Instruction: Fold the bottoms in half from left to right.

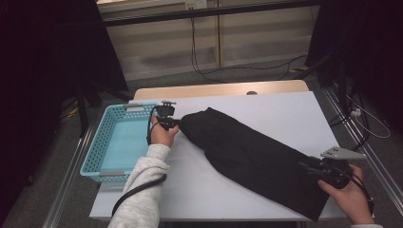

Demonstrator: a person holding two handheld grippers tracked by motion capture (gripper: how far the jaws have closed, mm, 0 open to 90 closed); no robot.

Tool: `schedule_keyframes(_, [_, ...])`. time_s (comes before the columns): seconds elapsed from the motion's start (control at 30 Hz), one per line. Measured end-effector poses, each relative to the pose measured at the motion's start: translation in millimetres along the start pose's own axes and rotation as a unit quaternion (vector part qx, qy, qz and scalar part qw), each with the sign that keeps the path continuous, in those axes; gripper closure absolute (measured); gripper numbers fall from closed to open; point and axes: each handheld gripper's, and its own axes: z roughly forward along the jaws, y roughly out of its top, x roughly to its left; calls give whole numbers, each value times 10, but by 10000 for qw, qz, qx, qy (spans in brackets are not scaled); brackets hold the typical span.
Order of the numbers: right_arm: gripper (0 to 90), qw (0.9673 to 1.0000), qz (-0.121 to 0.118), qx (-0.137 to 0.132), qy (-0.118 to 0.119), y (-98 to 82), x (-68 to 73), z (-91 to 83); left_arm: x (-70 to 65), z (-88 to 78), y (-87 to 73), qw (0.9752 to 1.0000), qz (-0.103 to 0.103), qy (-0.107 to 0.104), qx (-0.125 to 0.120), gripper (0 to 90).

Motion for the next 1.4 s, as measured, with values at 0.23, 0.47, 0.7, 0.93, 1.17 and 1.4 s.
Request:
schedule_keyframes(0.23, [525, 10000, -34, 76, -9, -15, 13, 39, -16, 67, 27, 9998, 149, 153, 5, 778])
schedule_keyframes(0.47, [526, 9999, 66, -104, -68, 16, -35, 15, 3, 100, -77, 9999, 74, 143, 24, 466])
schedule_keyframes(0.7, [528, 9996, 31, -215, 190, 194, 63, 203, 4, 47, -139, 9999, 165, -38, 8, 247])
schedule_keyframes(0.93, [587, 9982, -360, -164, 443, 605, 211, 639, -50, -20, -243, 9998, 138, -102, -77, 198])
schedule_keyframes(1.17, [702, 9979, -352, 334, 419, 668, 164, 938, -20, -34, -294, 9998, 134, -98, -59, 196])
schedule_keyframes(1.4, [900, 9968, -409, 492, 479, 661, 154, 950, -27, -1, -255, 9999, 93, -52, -111, 185])
